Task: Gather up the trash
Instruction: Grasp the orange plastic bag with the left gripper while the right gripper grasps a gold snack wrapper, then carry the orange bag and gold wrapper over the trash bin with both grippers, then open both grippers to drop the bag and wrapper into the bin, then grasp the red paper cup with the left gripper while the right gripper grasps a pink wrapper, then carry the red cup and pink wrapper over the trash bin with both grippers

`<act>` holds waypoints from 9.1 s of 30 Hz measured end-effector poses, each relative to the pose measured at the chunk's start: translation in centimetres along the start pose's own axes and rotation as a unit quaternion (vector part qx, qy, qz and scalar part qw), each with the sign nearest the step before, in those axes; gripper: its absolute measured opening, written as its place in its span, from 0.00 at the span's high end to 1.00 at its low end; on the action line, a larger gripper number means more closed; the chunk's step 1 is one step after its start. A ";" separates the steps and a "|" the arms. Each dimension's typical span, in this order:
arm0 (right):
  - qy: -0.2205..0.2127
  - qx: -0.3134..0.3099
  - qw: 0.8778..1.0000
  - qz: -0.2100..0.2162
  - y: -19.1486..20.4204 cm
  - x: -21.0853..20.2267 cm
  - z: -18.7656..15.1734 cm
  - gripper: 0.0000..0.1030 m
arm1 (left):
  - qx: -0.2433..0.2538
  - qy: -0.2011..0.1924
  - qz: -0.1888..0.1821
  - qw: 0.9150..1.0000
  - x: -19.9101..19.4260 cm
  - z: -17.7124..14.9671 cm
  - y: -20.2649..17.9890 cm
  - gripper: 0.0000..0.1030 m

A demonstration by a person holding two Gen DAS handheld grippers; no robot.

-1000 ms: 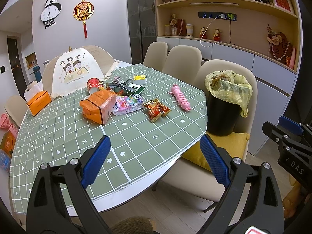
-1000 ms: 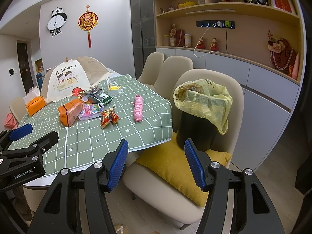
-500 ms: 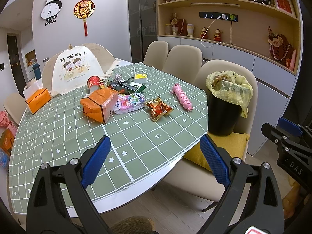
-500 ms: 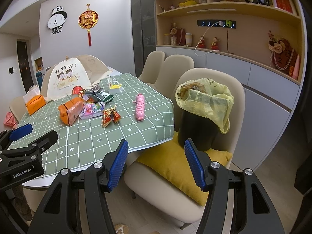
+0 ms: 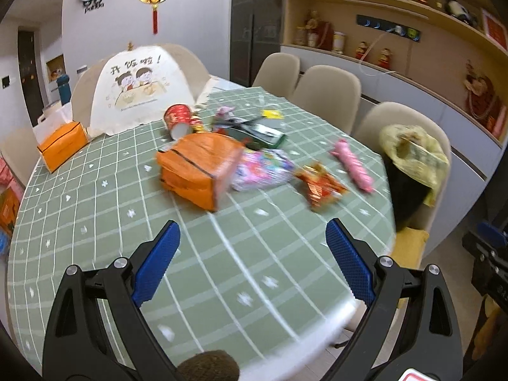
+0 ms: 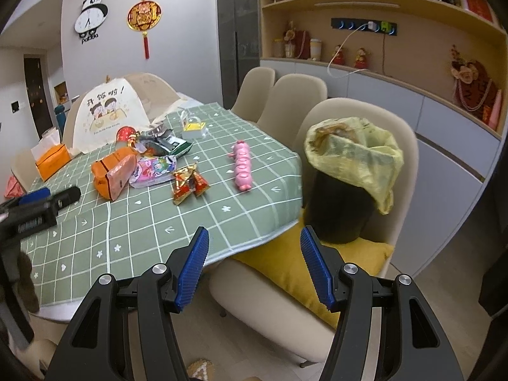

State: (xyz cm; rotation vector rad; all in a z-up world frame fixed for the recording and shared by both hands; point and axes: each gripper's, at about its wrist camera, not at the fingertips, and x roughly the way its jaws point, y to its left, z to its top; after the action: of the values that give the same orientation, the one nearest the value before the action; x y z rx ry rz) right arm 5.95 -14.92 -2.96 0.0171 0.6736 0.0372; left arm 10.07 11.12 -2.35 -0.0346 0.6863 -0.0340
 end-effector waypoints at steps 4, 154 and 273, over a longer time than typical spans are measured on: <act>0.010 0.009 1.000 0.010 2.5 3.1 1.2 0.45 | -0.034 0.011 -0.009 0.999 4.1 2.9 5.5 0.12; 0.056 0.067 0.996 0.026 -19.5 19.3 18.2 0.58 | -0.061 0.125 -0.111 0.984 17.2 12.8 -4.7 0.55; -0.073 0.034 0.997 0.015 -13.7 5.3 18.0 0.77 | 0.030 0.027 -0.305 0.952 11.1 22.1 -17.3 0.48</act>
State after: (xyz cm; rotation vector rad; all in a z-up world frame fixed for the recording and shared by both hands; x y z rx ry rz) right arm 21.69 -28.45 7.46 0.0943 0.5285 0.0408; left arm 32.31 -6.21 8.49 -0.1873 0.7071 -0.6521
